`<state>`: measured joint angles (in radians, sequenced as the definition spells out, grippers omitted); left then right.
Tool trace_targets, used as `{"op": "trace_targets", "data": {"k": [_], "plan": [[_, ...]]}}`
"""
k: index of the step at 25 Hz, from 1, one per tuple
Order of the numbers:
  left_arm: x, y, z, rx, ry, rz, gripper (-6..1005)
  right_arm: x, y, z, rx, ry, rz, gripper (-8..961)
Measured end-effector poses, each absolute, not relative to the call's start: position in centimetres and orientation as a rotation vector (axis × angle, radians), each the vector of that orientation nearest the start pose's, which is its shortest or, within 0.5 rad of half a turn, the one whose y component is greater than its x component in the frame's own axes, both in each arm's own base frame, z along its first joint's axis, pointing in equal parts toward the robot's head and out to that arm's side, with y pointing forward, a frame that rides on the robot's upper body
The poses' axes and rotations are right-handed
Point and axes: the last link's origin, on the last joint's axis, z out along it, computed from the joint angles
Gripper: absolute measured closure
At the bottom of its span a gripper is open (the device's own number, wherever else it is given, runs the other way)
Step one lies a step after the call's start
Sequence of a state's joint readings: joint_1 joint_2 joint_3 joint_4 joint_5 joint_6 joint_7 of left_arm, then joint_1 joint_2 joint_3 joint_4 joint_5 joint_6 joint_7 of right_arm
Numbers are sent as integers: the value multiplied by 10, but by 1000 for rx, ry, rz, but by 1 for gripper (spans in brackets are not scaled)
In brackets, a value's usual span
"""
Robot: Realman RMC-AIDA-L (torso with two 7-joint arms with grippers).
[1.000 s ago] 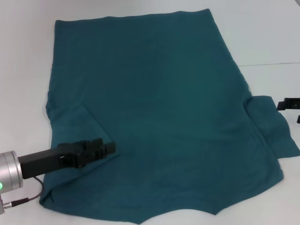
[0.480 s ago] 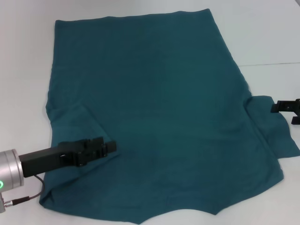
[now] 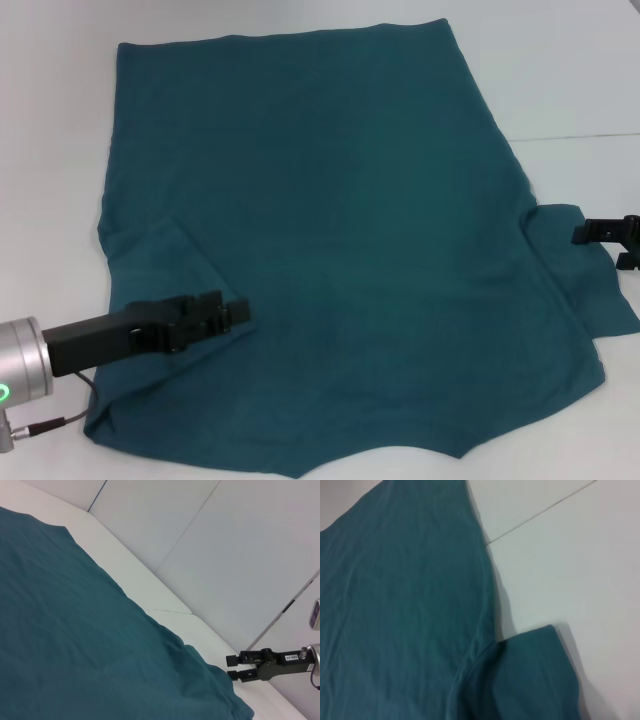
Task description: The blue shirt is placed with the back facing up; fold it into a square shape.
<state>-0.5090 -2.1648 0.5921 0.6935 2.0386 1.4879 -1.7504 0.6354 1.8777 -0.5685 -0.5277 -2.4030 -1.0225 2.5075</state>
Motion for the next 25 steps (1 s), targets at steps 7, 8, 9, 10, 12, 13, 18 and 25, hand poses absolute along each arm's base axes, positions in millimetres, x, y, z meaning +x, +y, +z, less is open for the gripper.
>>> {"op": "trace_targets", "data": {"k": [7,8,9,10,12,13,18,25], "plan": [[-264,328,-20,-2501,-1223,-836,399,357,398,79,-1702,1782,376,111],[-264,328,-20,-2501,-1223,-836,398,357,398,77,-1704,1783,375,112],[-264,328,-20,-2501,-1223,-836,398,357,398,75,-1706,1784,374,113],[-264,328,-20,-2500,-1223,-836,398,356,399,74,-1708,1785,373,113],[-264,328,-20,-2500,-1223,-837,398,355,400,72,-1711,1786,369,115],[-264,328,-20,-2499,-1223,-838,398,355,400,71,-1712,1787,368,116],[-264,328,-20,-2498,-1223,-839,398,352,401,70,-1724,1788,393,120],[-264,328,-20,-2498,-1223,-839,401,349,400,71,-1741,1787,439,125]]}}
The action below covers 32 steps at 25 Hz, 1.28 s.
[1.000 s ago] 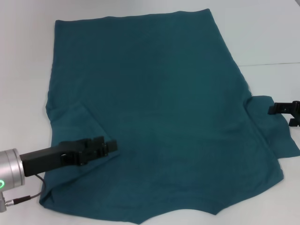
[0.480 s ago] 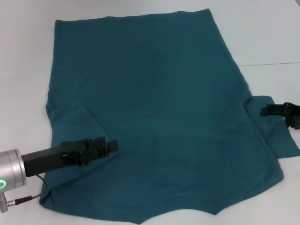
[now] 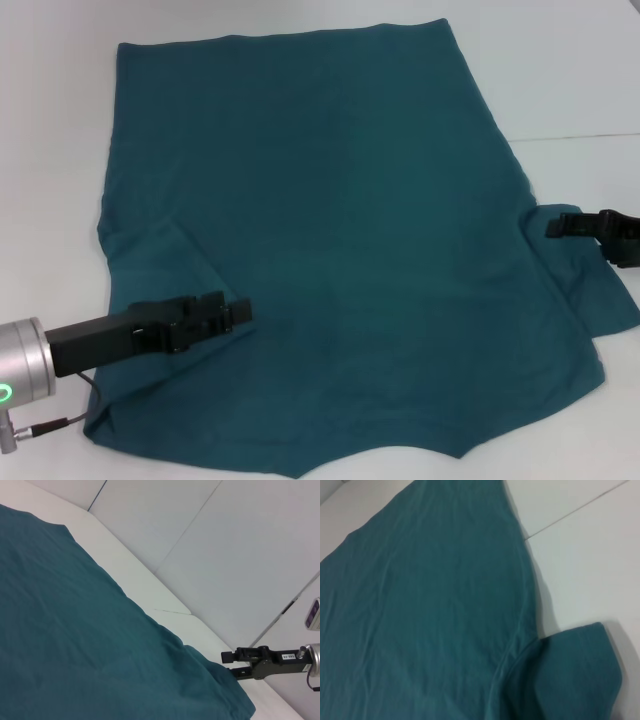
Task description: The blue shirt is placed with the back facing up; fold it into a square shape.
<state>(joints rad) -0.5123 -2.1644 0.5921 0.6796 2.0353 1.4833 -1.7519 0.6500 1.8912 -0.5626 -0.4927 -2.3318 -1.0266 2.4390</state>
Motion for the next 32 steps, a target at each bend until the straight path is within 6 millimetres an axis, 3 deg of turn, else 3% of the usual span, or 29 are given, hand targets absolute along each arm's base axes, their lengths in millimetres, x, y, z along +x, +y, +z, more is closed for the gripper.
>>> {"op": "trace_targets", "data": {"k": [23,32], "plan": [[-263,329,-19,-2497,-1231,-840,399,348,400,67,-1779,1780,347,143],[-263,329,-19,-2498,-1229,-841,399,348,401,69,-1767,1790,350,502]]}}
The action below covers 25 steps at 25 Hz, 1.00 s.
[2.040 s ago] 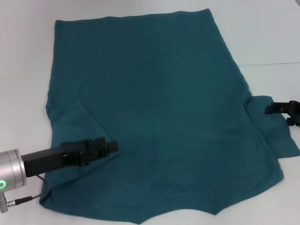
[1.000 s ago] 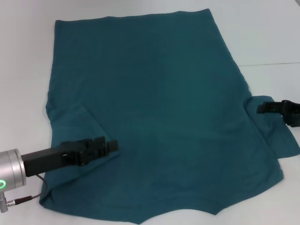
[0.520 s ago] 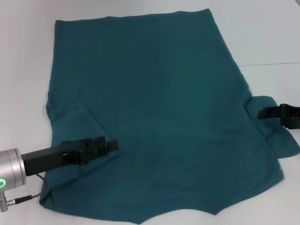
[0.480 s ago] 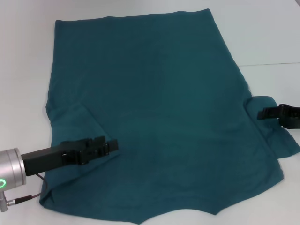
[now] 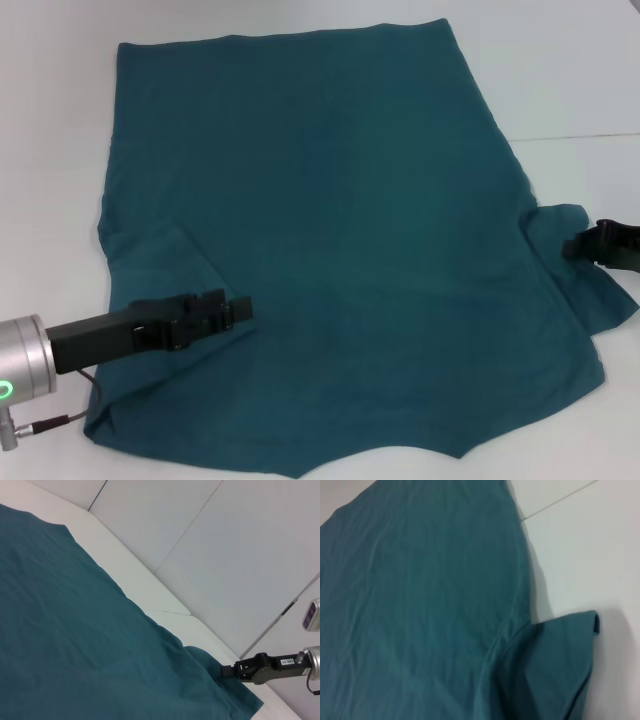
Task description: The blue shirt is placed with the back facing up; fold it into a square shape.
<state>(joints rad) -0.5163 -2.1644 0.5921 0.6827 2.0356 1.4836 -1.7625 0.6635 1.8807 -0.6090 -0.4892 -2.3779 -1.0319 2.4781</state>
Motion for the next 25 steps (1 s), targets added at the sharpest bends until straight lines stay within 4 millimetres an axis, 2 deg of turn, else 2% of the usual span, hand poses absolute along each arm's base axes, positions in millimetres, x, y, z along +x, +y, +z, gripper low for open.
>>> {"op": "trace_targets", "data": {"k": [10,25], "plan": [[-261,330,-19,-2501,-1227,-842,399,350,400,71,-1762,1791,306,942],[-265,328,-19,-2486,-1245,-847,399,351,411,98,-1766,1661,195,937]]}}
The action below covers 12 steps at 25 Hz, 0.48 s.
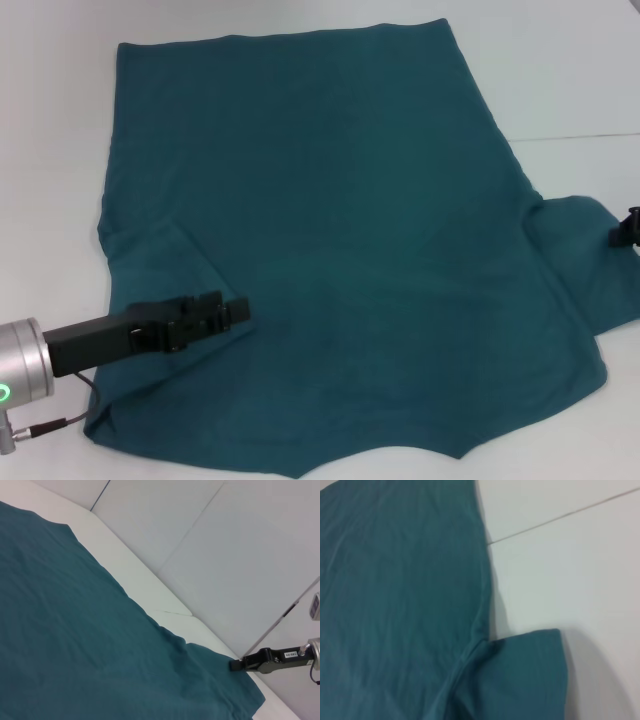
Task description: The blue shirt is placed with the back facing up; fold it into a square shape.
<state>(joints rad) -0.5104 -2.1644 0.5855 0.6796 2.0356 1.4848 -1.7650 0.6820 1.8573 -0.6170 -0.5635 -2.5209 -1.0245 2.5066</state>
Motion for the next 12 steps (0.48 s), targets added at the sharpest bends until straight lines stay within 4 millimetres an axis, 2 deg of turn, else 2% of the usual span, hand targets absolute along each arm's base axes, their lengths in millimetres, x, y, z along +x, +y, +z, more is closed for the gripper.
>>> {"op": "trace_targets", "data": {"k": [12], "plan": [[-267,327,-18,-2475,-1256,-849,398,354,415,114,-1710,1627,141,933]]}}
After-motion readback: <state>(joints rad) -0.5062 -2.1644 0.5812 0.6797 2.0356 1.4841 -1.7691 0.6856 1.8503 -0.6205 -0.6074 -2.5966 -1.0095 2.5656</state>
